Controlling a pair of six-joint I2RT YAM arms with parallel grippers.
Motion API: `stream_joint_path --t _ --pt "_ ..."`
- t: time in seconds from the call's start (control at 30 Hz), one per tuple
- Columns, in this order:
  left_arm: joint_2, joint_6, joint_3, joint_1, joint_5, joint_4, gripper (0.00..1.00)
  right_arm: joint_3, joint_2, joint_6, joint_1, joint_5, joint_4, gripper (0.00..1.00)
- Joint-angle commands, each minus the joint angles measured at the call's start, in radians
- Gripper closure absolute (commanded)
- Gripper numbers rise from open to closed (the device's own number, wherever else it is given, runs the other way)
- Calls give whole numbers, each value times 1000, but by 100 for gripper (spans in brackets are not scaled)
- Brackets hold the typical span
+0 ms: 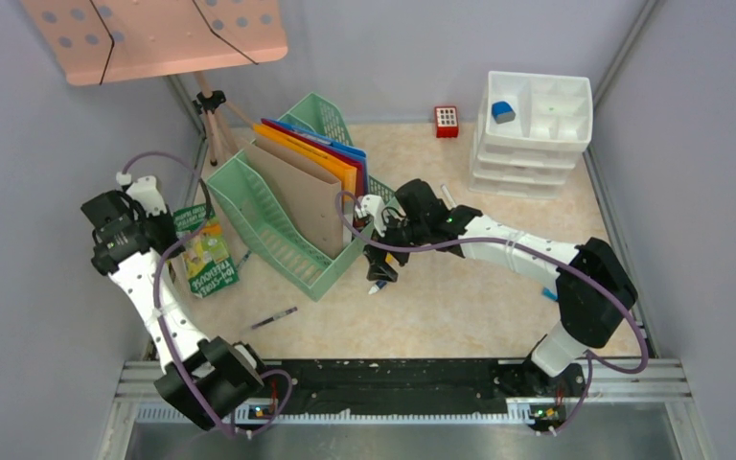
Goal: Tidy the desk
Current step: Pick up the book at the corner of the board.
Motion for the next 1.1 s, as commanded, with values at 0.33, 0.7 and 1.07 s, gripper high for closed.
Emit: stream_joint_path --t 0.33,0.7,1.07 --pt "-165 -43 371 0 36 -221 100 88 -61 -59 10 31 -60 13" --pt "-168 -17 848 0 141 -497 100 178 -125 -17 -26 49 -118 13" --pt "-158 -165 1066 0 507 -542 100 295 -214 28 -143 -57 -179 12"
